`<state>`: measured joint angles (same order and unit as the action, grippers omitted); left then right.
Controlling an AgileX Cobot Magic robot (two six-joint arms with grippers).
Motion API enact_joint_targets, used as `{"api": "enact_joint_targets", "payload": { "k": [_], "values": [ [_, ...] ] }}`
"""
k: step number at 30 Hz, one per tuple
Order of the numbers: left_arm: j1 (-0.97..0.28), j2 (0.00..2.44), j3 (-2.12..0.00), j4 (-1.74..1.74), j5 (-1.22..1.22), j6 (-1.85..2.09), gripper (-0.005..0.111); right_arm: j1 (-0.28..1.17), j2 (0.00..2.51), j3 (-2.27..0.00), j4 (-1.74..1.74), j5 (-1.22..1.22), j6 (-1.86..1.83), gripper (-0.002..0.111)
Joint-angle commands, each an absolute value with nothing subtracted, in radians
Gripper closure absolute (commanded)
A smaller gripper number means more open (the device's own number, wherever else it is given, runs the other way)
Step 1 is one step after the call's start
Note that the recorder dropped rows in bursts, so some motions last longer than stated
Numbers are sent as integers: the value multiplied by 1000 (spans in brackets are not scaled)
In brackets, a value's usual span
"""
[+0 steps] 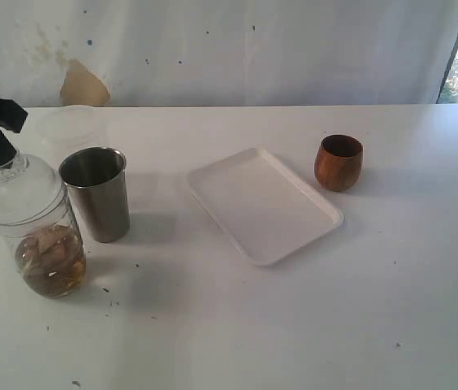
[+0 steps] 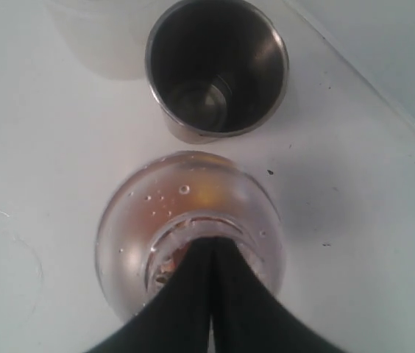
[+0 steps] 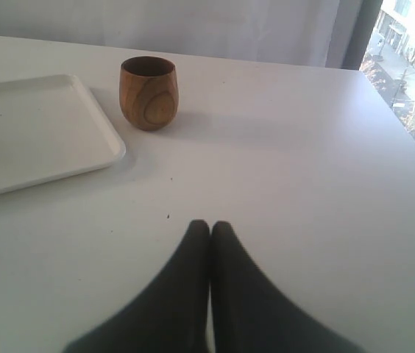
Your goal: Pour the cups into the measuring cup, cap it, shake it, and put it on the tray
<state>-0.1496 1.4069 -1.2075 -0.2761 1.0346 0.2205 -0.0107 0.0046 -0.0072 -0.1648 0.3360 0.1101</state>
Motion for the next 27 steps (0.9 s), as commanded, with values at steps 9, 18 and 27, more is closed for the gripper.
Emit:
{"api": "enact_joint_targets", "payload": {
  "k": [9,18,27],
  "values": [
    [-154,1352,-1200,-300,999,263,107,-18,0,0,-174,335,111,108],
    [-154,1320,-1198,-326,952,269,107,-18,0,0,-174,335,111,108],
    [-154,1364,-1198,-340,969,269,107,-18,0,0,-174,335,111,108]
  ]
}}
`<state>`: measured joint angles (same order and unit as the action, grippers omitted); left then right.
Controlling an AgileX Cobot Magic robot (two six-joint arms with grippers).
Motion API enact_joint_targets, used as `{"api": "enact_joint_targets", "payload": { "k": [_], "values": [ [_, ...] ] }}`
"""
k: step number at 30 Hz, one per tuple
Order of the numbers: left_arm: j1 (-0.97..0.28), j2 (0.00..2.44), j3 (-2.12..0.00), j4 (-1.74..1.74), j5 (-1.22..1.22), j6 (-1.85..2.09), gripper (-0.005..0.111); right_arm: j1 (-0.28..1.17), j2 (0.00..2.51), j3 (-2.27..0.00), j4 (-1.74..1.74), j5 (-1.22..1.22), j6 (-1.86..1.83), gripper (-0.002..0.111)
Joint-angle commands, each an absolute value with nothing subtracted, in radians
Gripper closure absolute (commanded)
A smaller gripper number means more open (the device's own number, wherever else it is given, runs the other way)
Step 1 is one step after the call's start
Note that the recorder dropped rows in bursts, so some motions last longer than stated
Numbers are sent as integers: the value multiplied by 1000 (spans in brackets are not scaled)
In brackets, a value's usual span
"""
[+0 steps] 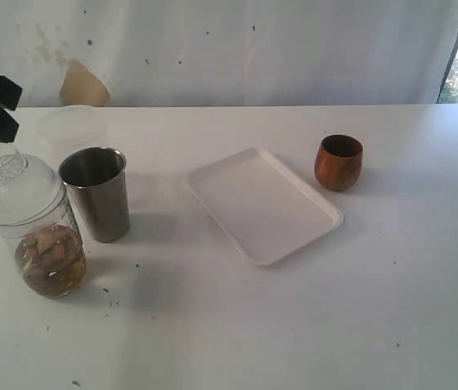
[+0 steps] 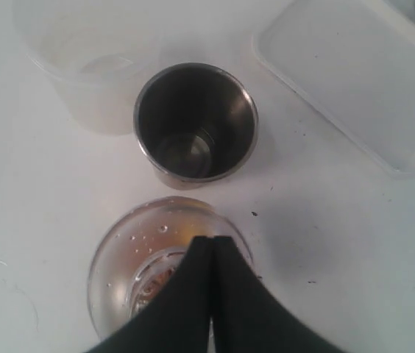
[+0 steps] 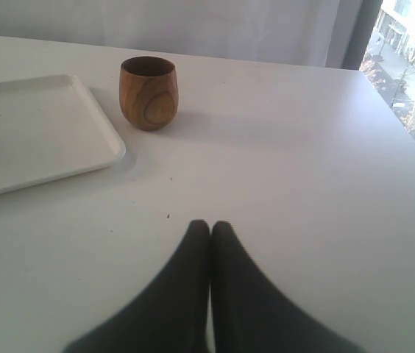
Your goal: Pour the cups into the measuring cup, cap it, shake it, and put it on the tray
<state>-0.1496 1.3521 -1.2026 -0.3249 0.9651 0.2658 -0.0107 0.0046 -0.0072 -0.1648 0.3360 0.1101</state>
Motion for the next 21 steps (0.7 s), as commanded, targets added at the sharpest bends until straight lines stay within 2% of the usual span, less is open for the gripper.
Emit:
{"api": "enact_joint_targets", "payload": {
  "k": [1,21],
  "values": [
    [-154,1366,-1198,-340,972,269,107,-18,0,0,-174,335,111,108],
    [-154,1404,-1198,-380,1021,296,107,-18,0,0,-174,335,111,108]
  ]
}}
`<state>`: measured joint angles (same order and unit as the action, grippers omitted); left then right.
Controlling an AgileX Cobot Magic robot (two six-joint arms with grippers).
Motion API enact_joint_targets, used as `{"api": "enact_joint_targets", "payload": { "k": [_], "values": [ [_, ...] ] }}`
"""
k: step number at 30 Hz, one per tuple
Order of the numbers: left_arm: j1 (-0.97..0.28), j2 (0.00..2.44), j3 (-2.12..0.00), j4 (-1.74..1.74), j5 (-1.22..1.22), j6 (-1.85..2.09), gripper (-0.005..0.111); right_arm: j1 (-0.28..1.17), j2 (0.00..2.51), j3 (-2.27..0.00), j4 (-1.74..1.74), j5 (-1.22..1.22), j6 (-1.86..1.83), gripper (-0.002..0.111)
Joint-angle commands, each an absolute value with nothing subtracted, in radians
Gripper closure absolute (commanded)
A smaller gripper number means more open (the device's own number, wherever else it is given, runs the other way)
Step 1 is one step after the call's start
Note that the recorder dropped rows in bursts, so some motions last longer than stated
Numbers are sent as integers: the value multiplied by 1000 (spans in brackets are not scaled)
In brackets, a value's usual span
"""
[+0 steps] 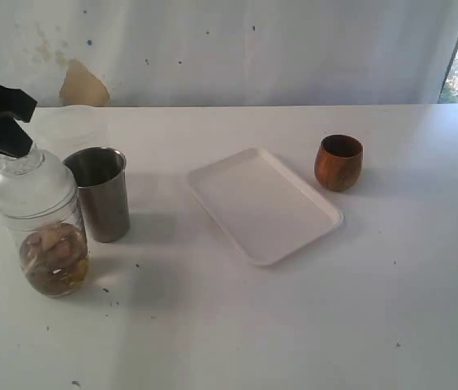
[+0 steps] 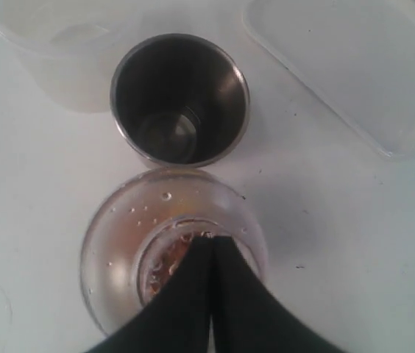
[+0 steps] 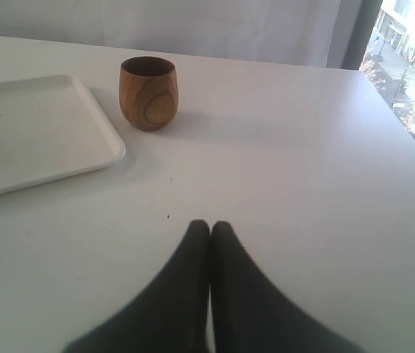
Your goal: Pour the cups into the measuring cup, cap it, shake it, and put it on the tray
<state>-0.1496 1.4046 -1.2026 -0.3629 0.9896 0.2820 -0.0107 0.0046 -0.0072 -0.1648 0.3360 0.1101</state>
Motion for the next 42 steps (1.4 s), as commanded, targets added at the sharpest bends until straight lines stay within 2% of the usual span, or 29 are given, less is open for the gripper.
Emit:
{"api": "enact_joint_targets", "payload": {
  "k": [1,8,11,16,20,23,29,36,42],
  "values": [
    [-154,1404,-1198,-368,1040,296,107,-18,0,0,-174,335,111,108],
    [-154,1373,-1200,-364,1002,319,107,-18,0,0,-174,337,110,108],
    [-154,1328,-1200,-364,959,340,90,-18,0,0,-174,337,110,108],
    [-154,1279,-1200,-367,977,415,52,-18,0,0,-174,337,110,108],
    [-154,1259,-1191,-391,1017,490,34,-18,0,0,-174,337,110,108],
    [-154,1230,-1146,-423,985,499,25,-18,0,0,-174,337,110,108],
    [-154,1155,-983,-444,824,529,25,-18,0,0,-174,337,110,108],
    [-154,1128,-815,-598,639,733,45,-18,0,0,-174,337,110,108],
    [-154,1128,-769,-664,547,786,47,-18,0,0,-174,337,110,108]
  ]
}}
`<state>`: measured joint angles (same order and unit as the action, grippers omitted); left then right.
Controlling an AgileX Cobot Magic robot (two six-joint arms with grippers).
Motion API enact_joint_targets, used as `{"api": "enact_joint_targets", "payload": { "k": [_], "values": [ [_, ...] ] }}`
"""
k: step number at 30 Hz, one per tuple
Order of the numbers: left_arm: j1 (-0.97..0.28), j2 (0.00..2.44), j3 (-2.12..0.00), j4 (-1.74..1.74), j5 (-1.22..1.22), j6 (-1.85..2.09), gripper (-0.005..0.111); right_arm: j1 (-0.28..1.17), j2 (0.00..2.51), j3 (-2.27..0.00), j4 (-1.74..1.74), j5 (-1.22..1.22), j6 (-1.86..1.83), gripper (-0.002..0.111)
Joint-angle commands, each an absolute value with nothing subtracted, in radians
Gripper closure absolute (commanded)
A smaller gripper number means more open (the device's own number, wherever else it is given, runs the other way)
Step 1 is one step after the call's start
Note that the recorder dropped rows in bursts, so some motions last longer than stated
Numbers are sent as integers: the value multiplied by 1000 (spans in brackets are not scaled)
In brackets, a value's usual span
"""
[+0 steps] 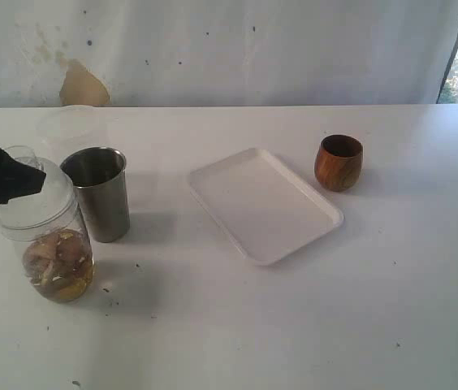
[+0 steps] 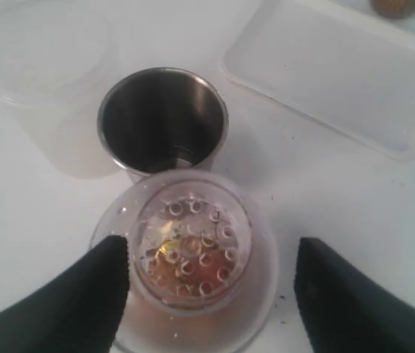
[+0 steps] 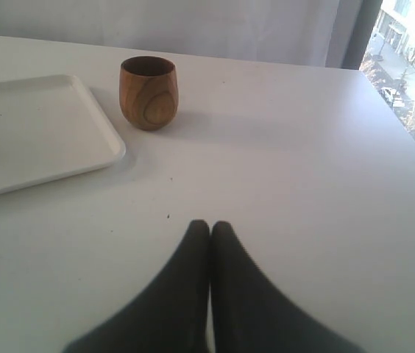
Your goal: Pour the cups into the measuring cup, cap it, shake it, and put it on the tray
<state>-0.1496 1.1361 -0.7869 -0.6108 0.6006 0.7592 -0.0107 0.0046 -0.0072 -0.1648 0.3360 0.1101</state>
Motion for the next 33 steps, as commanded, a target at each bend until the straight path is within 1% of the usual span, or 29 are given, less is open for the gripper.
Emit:
{"api": "enact_joint_targets", "payload": {
  "k": [1,3,5,7,8,19,33],
  "values": [
    [-154,1128,-769,-664,547,786,50,-18,0,0,-174,337,110,108],
    [-154,1128,-769,-664,552,786,64,-18,0,0,-174,337,110,108],
    [-154,1128,-769,-664,562,786,81,-18,0,0,-174,337,110,108],
    [-154,1128,-769,-664,575,806,101,-18,0,0,-174,337,110,108],
    [-154,1128,-769,-664,584,813,107,-18,0,0,-174,337,110,108],
    [-154,1116,-769,-680,549,801,107,-18,0,0,-174,337,144,108],
    [-154,1096,-771,-680,583,771,107,-18,0,0,-174,335,144,108]
  ]
}}
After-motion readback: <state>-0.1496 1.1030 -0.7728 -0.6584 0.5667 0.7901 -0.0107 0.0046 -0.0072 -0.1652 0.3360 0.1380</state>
